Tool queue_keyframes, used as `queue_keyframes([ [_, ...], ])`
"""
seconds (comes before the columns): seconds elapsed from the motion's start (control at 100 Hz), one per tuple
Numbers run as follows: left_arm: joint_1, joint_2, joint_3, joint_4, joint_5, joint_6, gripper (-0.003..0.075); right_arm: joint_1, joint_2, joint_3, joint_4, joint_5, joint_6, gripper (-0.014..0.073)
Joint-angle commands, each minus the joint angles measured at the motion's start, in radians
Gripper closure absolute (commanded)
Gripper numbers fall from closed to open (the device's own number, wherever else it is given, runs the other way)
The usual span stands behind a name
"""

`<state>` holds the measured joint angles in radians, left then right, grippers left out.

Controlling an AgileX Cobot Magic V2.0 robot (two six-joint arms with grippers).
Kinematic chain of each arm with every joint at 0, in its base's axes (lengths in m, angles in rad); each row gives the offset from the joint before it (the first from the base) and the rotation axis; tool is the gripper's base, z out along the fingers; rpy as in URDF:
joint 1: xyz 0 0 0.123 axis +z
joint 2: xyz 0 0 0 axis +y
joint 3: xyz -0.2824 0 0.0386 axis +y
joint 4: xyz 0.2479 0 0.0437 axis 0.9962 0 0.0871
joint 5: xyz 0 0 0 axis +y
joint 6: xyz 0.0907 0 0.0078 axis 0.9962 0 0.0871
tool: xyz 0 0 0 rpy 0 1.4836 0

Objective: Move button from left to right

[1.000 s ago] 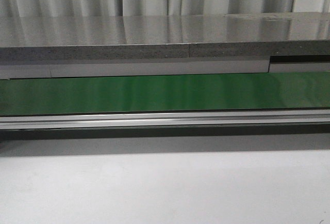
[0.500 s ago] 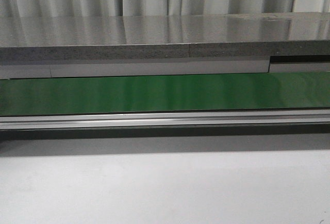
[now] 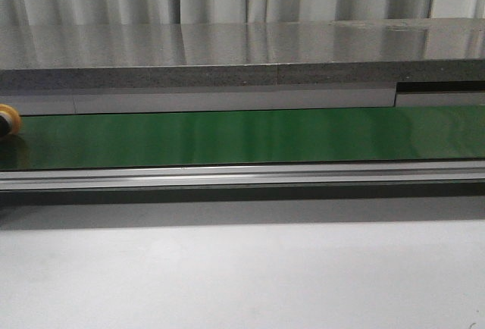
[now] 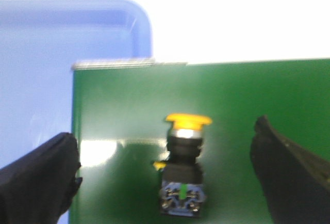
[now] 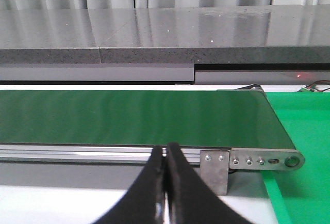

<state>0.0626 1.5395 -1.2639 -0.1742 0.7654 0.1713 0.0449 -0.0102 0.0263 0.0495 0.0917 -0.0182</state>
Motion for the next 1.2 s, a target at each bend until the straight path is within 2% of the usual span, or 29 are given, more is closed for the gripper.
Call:
queue_keyframes([
  [0.0, -0.055, -0.106, -0.024, -0.022, -0.071, 0.007, 0.0072, 0.002, -0.018, -0.015, -0.012, -0.08, -0.002, 0.0662],
  [0.27, -0.19, -0.381, 0.11, 0.018, -0.236, 0.009, 0.0072, 0.002, -0.018, -0.015, -0.012, -0.08, -0.002, 0.0662],
  [0.43, -0.19, -0.572, 0.254, 0.018, -0.336, 0.009, 0.0072, 0.002, -0.018, -0.015, -0.012, -0.08, -0.002, 0.0662],
  [0.87, -0.19, -1.065, 0.774, 0.016, -0.681, 0.006, 0.0101, 0.002, -0.018, -0.015, -0.012, -0.08, -0.002, 0.0662],
  [1.04, -0.188, -1.2, 0.932, 0.016, -0.745, 0.006, 0.0101, 0.002, -0.018, -0.015, -0.012, -0.08, -0.002, 0.0662],
  [1.19, -0.188, -1.242, 1.021, 0.016, -0.822, 0.006, 0.0101, 0.002, -0.018, -0.015, -0.012, -0.08, -0.002, 0.0662],
])
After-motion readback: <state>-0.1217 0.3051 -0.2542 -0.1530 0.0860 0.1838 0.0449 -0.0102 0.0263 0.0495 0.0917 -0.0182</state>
